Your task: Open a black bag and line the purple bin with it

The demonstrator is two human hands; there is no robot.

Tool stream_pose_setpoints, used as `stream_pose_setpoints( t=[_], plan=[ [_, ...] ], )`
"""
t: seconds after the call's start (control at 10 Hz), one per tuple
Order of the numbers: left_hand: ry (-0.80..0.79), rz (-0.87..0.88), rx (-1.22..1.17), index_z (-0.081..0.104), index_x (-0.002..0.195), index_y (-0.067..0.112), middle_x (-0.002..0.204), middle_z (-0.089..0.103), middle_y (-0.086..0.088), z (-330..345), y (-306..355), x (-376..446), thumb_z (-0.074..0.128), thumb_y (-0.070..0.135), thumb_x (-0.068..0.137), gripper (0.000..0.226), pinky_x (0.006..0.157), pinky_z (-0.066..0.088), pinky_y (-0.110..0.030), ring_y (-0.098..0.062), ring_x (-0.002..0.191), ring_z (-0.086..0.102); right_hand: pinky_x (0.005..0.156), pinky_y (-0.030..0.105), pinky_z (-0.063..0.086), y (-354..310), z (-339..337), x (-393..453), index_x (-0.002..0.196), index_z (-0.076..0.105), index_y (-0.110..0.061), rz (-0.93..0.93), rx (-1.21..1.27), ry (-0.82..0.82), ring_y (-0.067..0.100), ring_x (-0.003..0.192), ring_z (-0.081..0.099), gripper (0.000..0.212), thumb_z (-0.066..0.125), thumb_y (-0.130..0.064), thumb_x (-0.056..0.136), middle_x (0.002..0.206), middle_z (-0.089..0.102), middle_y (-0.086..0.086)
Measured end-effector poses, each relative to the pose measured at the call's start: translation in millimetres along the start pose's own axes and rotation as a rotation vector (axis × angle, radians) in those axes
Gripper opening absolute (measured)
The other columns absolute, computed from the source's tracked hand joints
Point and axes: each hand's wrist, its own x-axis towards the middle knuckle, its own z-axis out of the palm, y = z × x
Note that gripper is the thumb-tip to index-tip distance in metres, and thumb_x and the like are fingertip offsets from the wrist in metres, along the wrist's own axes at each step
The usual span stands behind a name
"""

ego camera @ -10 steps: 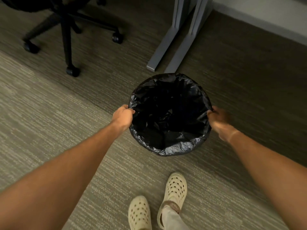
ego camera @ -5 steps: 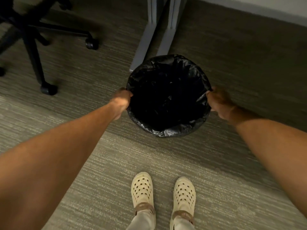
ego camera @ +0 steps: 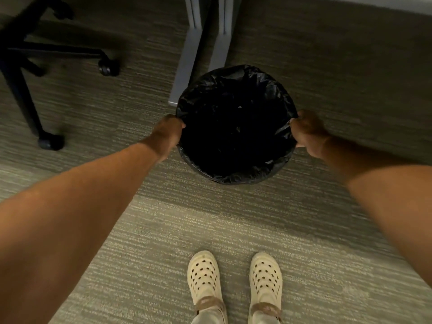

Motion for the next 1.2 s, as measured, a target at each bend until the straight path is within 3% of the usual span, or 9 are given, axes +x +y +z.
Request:
stream_pose_setpoints(
  t=[0.2,0.4,0.5,0.6,0.7,0.8,0.9,1.0,1.2],
  plan=[
    [-0.013,0.025,0.025,0.06,0.096,0.023,0.112,0.063,-0.009,1.4,-2.1,9.3,0.047,0.023,0.07,0.03,0.099,0.048,-0.049,-0.033,0.109,0.06,0.088,0.055,0.054,1.1,-4.4,0.4,0.118,0.061,-0.01,0.013,-0.016,-0.029,0.036,0.104,0.062,0.032,0.038,-0.017,0.097,0.112,0.062,0.014],
    [-0.047,0.101,0.078,0.061,0.081,0.025,0.104,0.064,-0.01,4.5,0.2,2.0,0.043,0.022,0.07,0.022,0.086,0.047,-0.042,-0.031,0.099,0.059,0.091,0.052,0.053,5.6,-3.8,1.0,0.129,0.055,-0.017,0.004,0.03,-0.071,0.032,0.11,0.059,0.034,0.035,-0.023,0.102,0.125,0.058,0.01],
    [-0.056,0.135,0.094,0.063,0.084,0.028,0.11,0.065,-0.011,4.5,-1.8,2.1,0.043,0.022,0.072,0.023,0.089,0.047,-0.042,-0.029,0.103,0.06,0.091,0.051,0.054,6.1,-5.1,-0.2,0.13,0.054,-0.018,-0.007,0.014,-0.087,0.033,0.112,0.059,0.035,0.034,-0.025,0.102,0.127,0.058,0.011],
    [-0.028,0.181,0.171,0.061,0.117,0.022,0.124,0.059,-0.013,7.5,-0.2,-1.2,0.045,0.025,0.08,0.041,0.101,0.045,-0.046,-0.033,0.116,0.055,0.097,0.051,0.049,7.5,-5.9,-3.7,0.132,0.053,-0.017,-0.063,-0.037,-0.072,0.037,0.117,0.056,0.038,0.034,-0.028,0.101,0.131,0.057,0.016],
    [0.037,0.289,0.397,0.038,0.143,0.014,0.14,0.043,-0.02,11.3,4.1,-11.8,0.04,0.035,0.084,0.064,0.108,0.035,-0.053,-0.039,0.127,0.043,0.105,0.045,0.043,7.7,-8.0,-14.7,0.144,0.042,-0.018,-0.136,-0.169,-0.036,0.04,0.127,0.049,0.045,0.036,-0.032,0.102,0.14,0.051,0.018],
    [0.102,0.499,0.719,0.019,0.152,0.01,0.155,0.028,-0.02,14.5,5.0,-22.9,0.042,0.043,0.086,0.077,0.113,0.03,-0.054,-0.04,0.14,0.03,0.105,0.047,0.043,10.6,-9.9,-28.9,0.149,0.033,-0.016,-0.272,-0.279,-0.012,0.04,0.127,0.049,0.062,0.036,-0.045,0.095,0.142,0.05,0.018],
    [0.068,0.619,0.94,-0.001,0.155,0.01,0.164,0.003,-0.015,20.7,9.3,-36.0,0.04,0.046,0.096,0.08,0.122,0.013,-0.047,-0.032,0.151,0.005,0.11,0.049,0.035,11.7,-11.9,-47.7,0.153,0.022,-0.014,-0.38,-0.474,0.021,0.038,0.139,0.034,0.072,0.035,-0.051,0.094,0.155,0.033,0.015],
    [0.06,0.684,1.033,-0.006,0.155,0.01,0.164,-0.007,-0.013,31.4,16.5,-51.5,0.033,0.049,0.098,0.079,0.123,0.002,-0.04,-0.027,0.152,-0.005,0.117,0.05,0.02,8.2,-13.5,-69.6,0.156,0.009,-0.013,-0.426,-0.621,0.08,0.032,0.149,0.013,0.074,0.036,-0.05,0.098,0.163,0.012,0.013],
    [0.0,0.728,1.119,-0.014,0.153,0.012,0.163,-0.018,-0.01,44.6,31.7,-89.8,0.025,0.054,0.098,0.079,0.123,-0.004,-0.038,-0.022,0.15,-0.016,0.12,0.046,0.007,-8.3,-26.5,-119.1,0.156,0.0,-0.015,-0.516,-0.669,0.118,0.027,0.151,-0.004,0.078,0.031,-0.056,0.097,0.164,-0.004,0.011]
  ],
)
